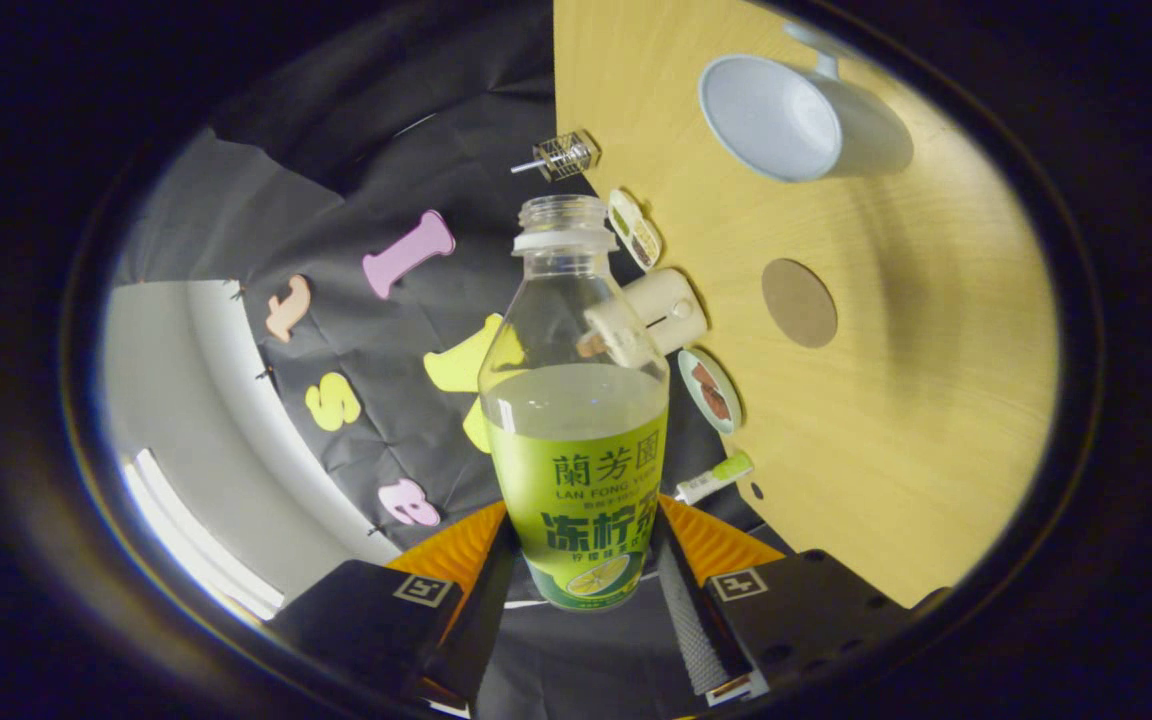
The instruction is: Take the bottle from table, then pour the juice into the cup, finally place the bottle on the coaster
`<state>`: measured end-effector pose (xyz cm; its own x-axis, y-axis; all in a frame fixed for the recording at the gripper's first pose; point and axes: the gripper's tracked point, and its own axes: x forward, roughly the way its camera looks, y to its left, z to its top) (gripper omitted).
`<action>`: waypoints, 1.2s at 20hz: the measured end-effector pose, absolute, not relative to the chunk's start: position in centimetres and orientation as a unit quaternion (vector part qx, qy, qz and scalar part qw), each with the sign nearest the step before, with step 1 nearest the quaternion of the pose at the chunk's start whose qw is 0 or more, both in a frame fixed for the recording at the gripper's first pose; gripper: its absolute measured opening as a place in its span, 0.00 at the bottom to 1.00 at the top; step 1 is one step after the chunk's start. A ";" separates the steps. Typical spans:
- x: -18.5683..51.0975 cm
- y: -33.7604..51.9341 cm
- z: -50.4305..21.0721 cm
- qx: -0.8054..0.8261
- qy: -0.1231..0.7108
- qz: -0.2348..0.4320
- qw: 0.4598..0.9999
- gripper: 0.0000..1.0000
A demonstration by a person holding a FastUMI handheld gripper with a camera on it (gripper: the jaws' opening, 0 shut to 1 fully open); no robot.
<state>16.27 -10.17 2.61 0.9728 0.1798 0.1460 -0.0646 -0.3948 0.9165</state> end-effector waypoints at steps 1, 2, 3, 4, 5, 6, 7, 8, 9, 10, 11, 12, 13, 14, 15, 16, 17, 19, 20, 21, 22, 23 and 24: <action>16.1 -9.7 2.2 0.808 0.043 0.105 0.579 0.78; 15.9 -9.4 1.5 0.788 0.054 0.096 0.606 0.78; 15.8 -9.2 0.9 0.766 0.062 0.085 0.634 0.78; 15.7 -9.2 0.5 0.746 0.065 0.075 0.658 0.78; 15.6 -9.4 0.4 0.729 0.058 0.070 0.678 0.78; 15.7 -9.5 0.4 0.715 0.049 0.067 0.694 0.78; 15.6 -9.3 0.3 0.700 0.044 0.064 0.710 0.78; 15.7 -9.0 -0.2 0.682 0.047 0.060 0.728 0.78; 15.7 -8.4 -0.8 0.653 0.053 0.053 0.754 0.78; 15.7 -8.1 -1.2 0.627 0.058 0.047 0.776 0.78; 15.7 -7.8 -1.8 0.593 0.067 0.040 0.801 0.79; 15.6 -7.7 -2.2 0.566 0.070 0.033 0.821 0.79; 15.3 -7.7 -2.3 0.535 0.071 0.025 0.842 0.79; 15.1 -7.9 -2.3 0.512 0.072 0.021 0.856 0.79; 15.0 -8.0 -2.4 0.487 0.073 0.015 0.870 0.79; 14.8 -8.0 -2.4 0.465 0.073 0.011 0.882 0.79; 14.4 -7.9 -2.2 0.440 0.071 0.007 0.895 0.79; 14.1 -8.5 -2.5 0.383 0.074 -0.010 0.921 0.79; 14.0 -8.8 -2.8 0.361 0.079 -0.019 0.929 0.79; 13.9 -9.1 -3.1 0.335 0.083 -0.031 0.938 0.79; 14.1 -9.3 -3.2 0.312 0.084 -0.041 0.946 0.79; 14.5 -9.5 -3.3 0.288 0.087 -0.051 0.952 0.79; 14.8 -9.7 -3.3 0.262 0.090 -0.061 0.959 0.79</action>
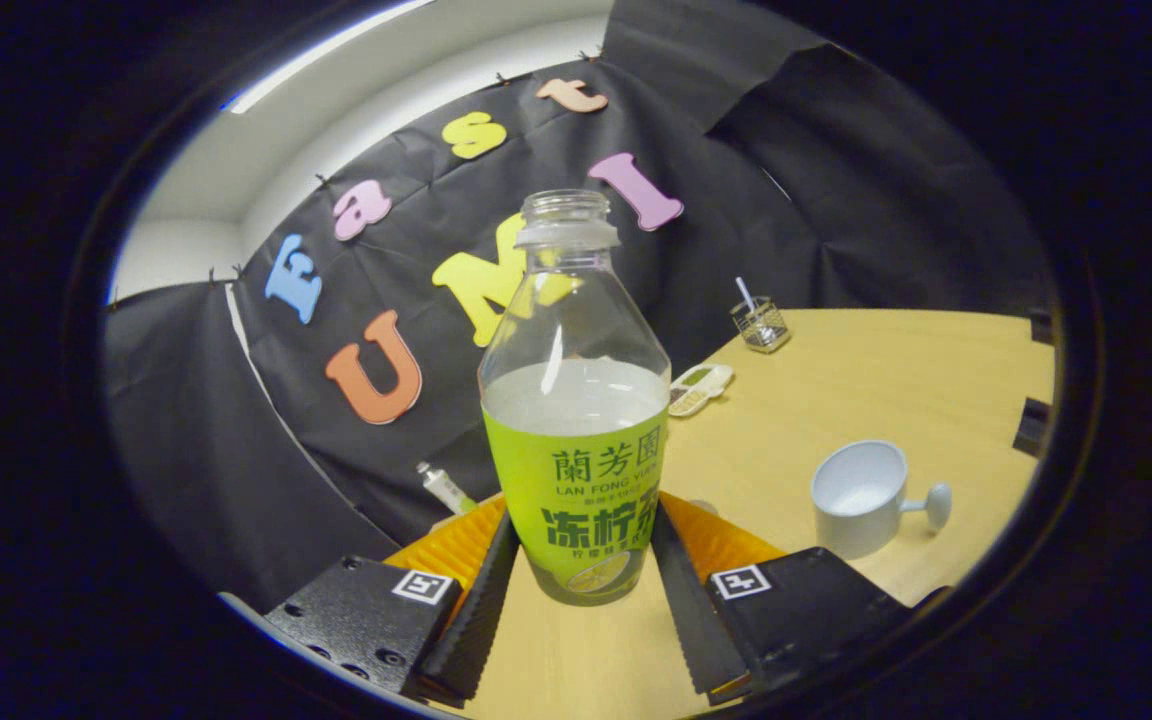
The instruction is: Take the bottle from table, then pour the juice into the cup, finally place the bottle on the coaster
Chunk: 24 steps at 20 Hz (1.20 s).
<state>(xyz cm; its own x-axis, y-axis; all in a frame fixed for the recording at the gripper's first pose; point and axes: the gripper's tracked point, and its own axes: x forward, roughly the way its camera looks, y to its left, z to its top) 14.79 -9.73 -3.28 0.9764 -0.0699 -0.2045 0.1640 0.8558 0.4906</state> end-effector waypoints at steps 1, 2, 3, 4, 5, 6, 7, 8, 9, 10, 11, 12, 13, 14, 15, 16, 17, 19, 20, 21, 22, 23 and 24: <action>15.3 -10.0 -3.2 0.233 0.093 -0.070 0.965 0.79; 16.1 -10.3 -3.2 0.206 0.095 -0.081 0.971 0.79; 16.8 -10.6 -3.3 0.181 0.099 -0.087 0.975 0.80; 17.5 -10.9 -3.1 0.159 0.099 -0.093 0.978 0.80; 18.1 -11.2 -3.0 0.138 0.099 -0.098 0.981 0.80; 19.0 -11.6 -3.1 0.115 0.101 -0.103 0.983 0.80; 19.7 -11.9 -3.3 0.097 0.102 -0.106 0.984 0.80; 20.6 -12.3 -3.4 0.083 0.101 -0.110 0.985 0.80; 21.5 -12.6 -3.6 0.074 0.102 -0.112 0.986 0.80; 22.5 -12.7 -4.0 0.068 0.108 -0.112 0.986 0.80; 23.3 -12.9 -4.6 0.061 0.114 -0.111 0.985 0.80; 24.1 -13.0 -5.1 0.056 0.121 -0.110 0.985 0.80; 24.9 -12.7 -5.9 0.052 0.129 -0.108 0.984 0.80; 25.7 -12.5 -6.4 0.048 0.134 -0.106 0.984 0.80; 26.6 -12.5 -6.8 0.042 0.136 -0.103 0.984 0.80; 27.3 -12.5 -7.2 0.035 0.137 -0.101 0.985 0.80; 28.1 -12.6 -7.7 0.029 0.141 -0.100 0.985 0.80; 29.3 -12.9 -9.3 0.030 0.155 -0.100 0.982 0.81; 29.7 -12.9 -10.0 0.037 0.163 -0.097 0.981 0.81; 30.0 -12.8 -10.6 0.046 0.166 -0.093 0.981 0.81; 30.2 -12.8 -11.1 0.052 0.166 -0.089 0.981 0.81; 30.4 -12.8 -11.5 0.056 0.168 -0.084 0.981 0.81; 30.5 -12.9 -11.9 0.055 0.169 -0.083 0.980 0.81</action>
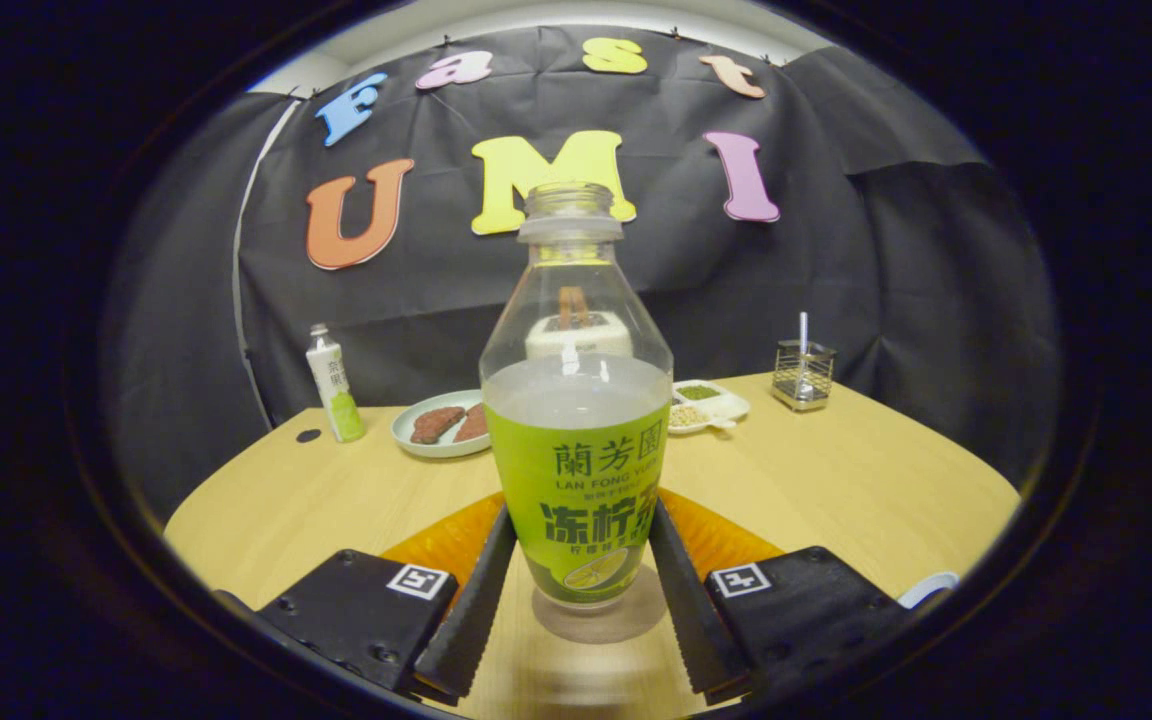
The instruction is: Take the bottle from table, then pour the juice into the cup, finally place the bottle on the coaster
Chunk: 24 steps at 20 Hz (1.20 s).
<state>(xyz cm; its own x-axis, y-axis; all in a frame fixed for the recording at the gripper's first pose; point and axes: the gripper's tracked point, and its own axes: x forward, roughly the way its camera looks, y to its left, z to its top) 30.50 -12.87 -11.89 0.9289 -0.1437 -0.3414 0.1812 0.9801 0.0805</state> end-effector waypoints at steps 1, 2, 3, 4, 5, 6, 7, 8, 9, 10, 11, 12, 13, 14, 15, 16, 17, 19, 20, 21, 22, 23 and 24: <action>30.7 -13.0 -12.3 0.055 0.171 -0.081 0.980 0.81; 30.9 -12.9 -12.6 0.053 0.172 -0.079 0.980 0.81; 31.1 -12.9 -13.0 0.048 0.176 -0.077 0.980 0.81; 31.2 -12.9 -13.4 0.040 0.181 -0.077 0.980 0.81; 31.3 -13.1 -13.7 0.032 0.187 -0.080 0.979 0.81; 31.5 -13.2 -14.2 0.029 0.193 -0.082 0.977 0.81; 31.5 -13.3 -14.6 0.029 0.198 -0.083 0.976 0.81; 31.2 -13.0 -15.1 0.030 0.201 -0.083 0.976 0.81; 31.3 -13.0 -15.3 0.030 0.205 -0.081 0.975 0.81; 31.2 -12.9 -15.6 0.027 0.208 -0.081 0.974 0.81; 31.3 -12.8 -15.4 0.024 0.205 -0.079 0.975 0.82; 31.3 -12.7 -15.4 0.018 0.208 -0.078 0.975 0.82; 31.3 -12.8 -15.3 0.011 0.212 -0.079 0.974 0.83; 31.3 -13.0 -15.4 0.006 0.215 -0.081 0.973 0.83; 31.4 -13.0 -15.5 0.005 0.218 -0.081 0.973 0.83; 31.5 -12.9 -15.5 0.005 0.220 -0.081 0.972 0.84; 31.5 -12.9 -15.6 0.002 0.222 -0.083 0.971 0.85; 31.3 -13.0 -15.8 -0.003 0.230 -0.085 0.969 0.87; 31.3 -13.0 -15.8 -0.007 0.231 -0.084 0.969 0.88; 31.3 -12.9 -15.9 -0.008 0.232 -0.077 0.969 0.89; 31.1 -12.9 -15.7 -0.011 0.232 -0.077 0.970 0.90; 30.9 -12.9 -15.3 -0.014 0.228 -0.079 0.970 0.97; 30.8 -12.9 -15.1 -0.013 0.225 -0.079 0.971 0.98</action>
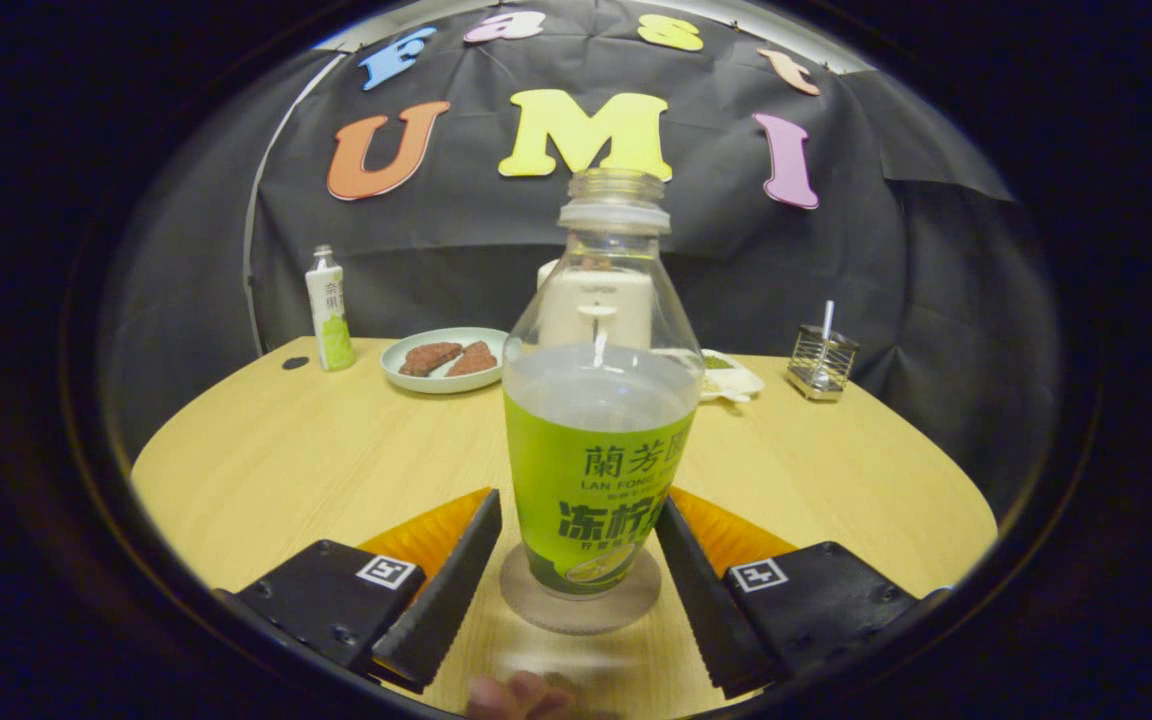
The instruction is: Take the bottle from table, then pour the juice into the cup, finally place the bottle on the coaster
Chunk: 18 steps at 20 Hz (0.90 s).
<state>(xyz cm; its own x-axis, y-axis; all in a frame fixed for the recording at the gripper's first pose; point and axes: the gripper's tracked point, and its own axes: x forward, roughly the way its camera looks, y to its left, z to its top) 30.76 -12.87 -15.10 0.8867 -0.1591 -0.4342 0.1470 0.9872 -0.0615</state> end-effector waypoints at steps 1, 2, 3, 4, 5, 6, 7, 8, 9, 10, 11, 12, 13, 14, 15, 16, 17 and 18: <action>30.5 -12.7 -14.8 -0.008 0.220 -0.075 0.972 0.99; 30.3 -12.5 -14.5 -0.002 0.214 -0.070 0.974 0.99; 30.1 -12.4 -14.1 0.004 0.206 -0.067 0.976 0.99; 29.6 -12.4 -13.7 0.006 0.200 -0.066 0.978 0.98; 29.1 -12.4 -13.4 0.007 0.196 -0.064 0.978 0.98; 28.4 -12.4 -13.0 0.004 0.190 -0.065 0.980 0.99; 27.6 -12.4 -12.5 0.001 0.183 -0.064 0.981 0.99; 26.8 -12.3 -11.9 -0.001 0.175 -0.062 0.983 0.99; 25.9 -12.3 -11.3 0.000 0.167 -0.063 0.984 1.00; 24.8 -12.3 -10.8 0.003 0.160 -0.065 0.985 1.00; 23.7 -12.1 -10.2 0.007 0.151 -0.067 0.986 1.00; 22.7 -12.0 -9.6 0.009 0.141 -0.068 0.988 1.00; 21.5 -11.7 -8.8 0.009 0.131 -0.068 0.989 1.00; 20.3 -11.6 -8.1 0.004 0.123 -0.069 0.990 1.00; 19.1 -11.6 -7.4 -0.004 0.113 -0.074 0.991 1.00; 17.9 -11.5 -6.6 -0.011 0.101 -0.077 0.992 1.00; 16.8 -11.2 -5.8 -0.012 0.091 -0.077 0.993 1.00; 15.9 -10.9 -5.4 -0.011 0.084 -0.078 0.993 1.00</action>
<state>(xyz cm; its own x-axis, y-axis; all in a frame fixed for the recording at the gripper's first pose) 15.93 -10.95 -5.37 0.9737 -0.1573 -0.1649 0.1537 0.9875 -0.0340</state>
